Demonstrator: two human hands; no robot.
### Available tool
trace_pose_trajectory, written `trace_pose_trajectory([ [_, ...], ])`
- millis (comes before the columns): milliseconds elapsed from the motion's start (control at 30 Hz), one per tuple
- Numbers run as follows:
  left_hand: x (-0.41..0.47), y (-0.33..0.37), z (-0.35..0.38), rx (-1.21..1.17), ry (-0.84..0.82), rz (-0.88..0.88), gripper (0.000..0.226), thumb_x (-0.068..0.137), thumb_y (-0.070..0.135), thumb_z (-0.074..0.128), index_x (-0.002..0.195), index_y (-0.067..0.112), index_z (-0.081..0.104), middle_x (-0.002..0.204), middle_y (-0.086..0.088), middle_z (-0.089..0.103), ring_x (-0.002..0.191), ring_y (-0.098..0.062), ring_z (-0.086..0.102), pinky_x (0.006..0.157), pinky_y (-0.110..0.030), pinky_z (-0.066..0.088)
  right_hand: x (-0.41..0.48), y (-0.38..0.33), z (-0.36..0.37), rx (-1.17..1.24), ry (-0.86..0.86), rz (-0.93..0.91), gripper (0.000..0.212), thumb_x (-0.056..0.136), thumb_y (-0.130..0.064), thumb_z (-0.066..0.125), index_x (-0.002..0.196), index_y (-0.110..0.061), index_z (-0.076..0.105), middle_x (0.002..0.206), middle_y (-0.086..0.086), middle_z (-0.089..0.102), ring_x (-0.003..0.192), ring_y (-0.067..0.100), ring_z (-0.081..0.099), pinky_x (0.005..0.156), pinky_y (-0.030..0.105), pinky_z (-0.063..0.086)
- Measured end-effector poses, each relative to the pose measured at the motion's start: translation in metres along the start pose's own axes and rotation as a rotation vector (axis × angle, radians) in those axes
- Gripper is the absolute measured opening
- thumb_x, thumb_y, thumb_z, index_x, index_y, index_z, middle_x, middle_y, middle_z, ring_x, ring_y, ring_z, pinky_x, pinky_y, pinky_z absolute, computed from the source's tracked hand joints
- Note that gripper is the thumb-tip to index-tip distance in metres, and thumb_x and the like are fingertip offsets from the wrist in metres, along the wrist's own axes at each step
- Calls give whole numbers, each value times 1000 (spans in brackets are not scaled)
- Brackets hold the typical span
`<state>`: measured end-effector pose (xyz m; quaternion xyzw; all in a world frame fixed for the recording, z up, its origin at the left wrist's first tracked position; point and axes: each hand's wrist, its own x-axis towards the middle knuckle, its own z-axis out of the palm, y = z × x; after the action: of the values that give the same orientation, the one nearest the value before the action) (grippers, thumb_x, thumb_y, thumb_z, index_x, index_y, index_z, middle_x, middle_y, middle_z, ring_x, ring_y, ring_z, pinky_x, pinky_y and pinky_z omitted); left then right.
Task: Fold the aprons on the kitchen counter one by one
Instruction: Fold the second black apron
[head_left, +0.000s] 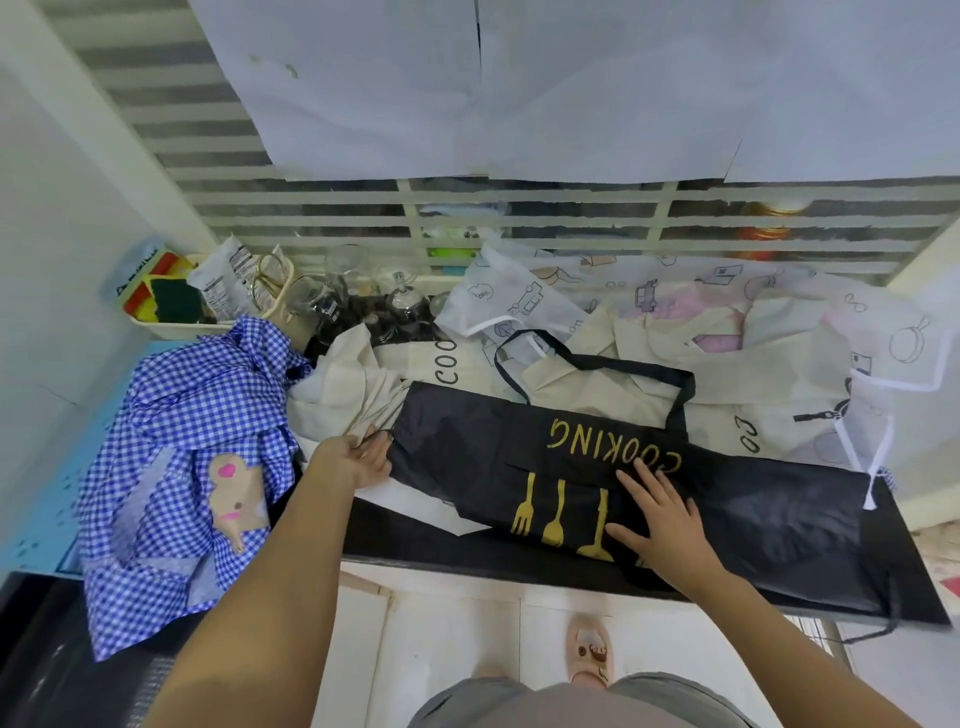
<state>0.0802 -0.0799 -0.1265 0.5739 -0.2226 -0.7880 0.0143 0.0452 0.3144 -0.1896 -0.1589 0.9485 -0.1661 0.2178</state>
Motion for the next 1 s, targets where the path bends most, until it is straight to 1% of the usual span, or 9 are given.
trace_pose_trajectory([
  [67, 5, 1, -3, -70, -30, 80, 31, 101, 19, 43, 72, 10, 52, 95, 1, 64, 114, -14, 59, 102, -25, 43, 1, 2, 1, -3, -4, -3, 74, 91, -51, 51, 150, -37, 9, 160, -10, -8, 147, 15, -7, 118, 51, 3],
  [133, -2, 2, -2, -11, -66, 194, 33, 98, 21, 52, 66, 14, 45, 55, 3, 51, 75, -12, 63, 97, -24, 48, 3, 5, 2, -14, -14, -2, 74, 91, -51, 51, 150, -38, 8, 160, -10, -8, 147, 15, -8, 118, 52, 3],
  [233, -19, 13, 4, 258, -75, 387, 27, 96, 25, 57, 71, 15, 51, 37, 8, 39, 43, -6, 41, 53, -17, 53, 5, 4, 1, -31, -39, 3, 74, 92, -51, 50, 150, -38, 7, 160, -10, -9, 147, 16, -8, 117, 53, 2],
  [433, -58, 54, 21, 544, -57, 856, 14, 98, 14, 50, 105, 14, 62, 65, 3, 47, 61, -7, 48, 59, -18, 46, 6, 2, 0, -56, -64, 11, 74, 93, -48, 50, 151, -36, 4, 159, -8, -11, 147, 16, -9, 116, 54, 2],
  [533, -71, 61, 31, 805, -3, 1117, 25, 100, 19, 43, 105, 12, 67, 72, -3, 55, 68, -13, 54, 70, -25, 47, 7, 1, -1, -67, -78, 16, 75, 94, -47, 50, 151, -36, 4, 160, -8, -11, 147, 17, -9, 116, 55, 3],
  [633, -79, 57, 46, 1278, 129, 1435, 29, 99, 22, 46, 97, 12, 73, 72, -11, 62, 65, -19, 52, 57, -27, 34, 9, -1, -6, -59, -110, 20, 74, 94, -46, 51, 152, -35, 5, 160, -7, -11, 147, 18, -7, 116, 55, 3],
  [733, -88, 32, 70, 1406, 19, 1623, 18, 90, 8, 54, 93, 12, 72, 98, -5, 64, 81, -14, 56, 72, -23, 39, 11, -5, -10, -38, -137, 18, 72, 94, -45, 51, 152, -33, 9, 160, -7, -8, 148, 18, -5, 116, 54, 4],
  [867, -73, -46, 88, 1778, -310, 1608, 21, 82, -10, 49, 82, 3, 65, 99, -4, 57, 93, -19, 55, 75, -28, 42, 4, -8, -21, 143, -36, 33, 59, 96, -37, 52, 149, -29, 27, 159, -5, 16, 146, 17, 16, 118, 42, 18],
  [1000, -32, -96, 73, 2424, -371, 1296, 34, 92, 3, 44, 121, 13, 58, 124, -6, 48, 115, -22, 46, 93, -34, 44, -15, 1, -26, 312, 206, 116, 34, 97, -26, 52, 130, -21, 54, 129, -3, 57, 115, 12, 54, 97, 25, 44],
])
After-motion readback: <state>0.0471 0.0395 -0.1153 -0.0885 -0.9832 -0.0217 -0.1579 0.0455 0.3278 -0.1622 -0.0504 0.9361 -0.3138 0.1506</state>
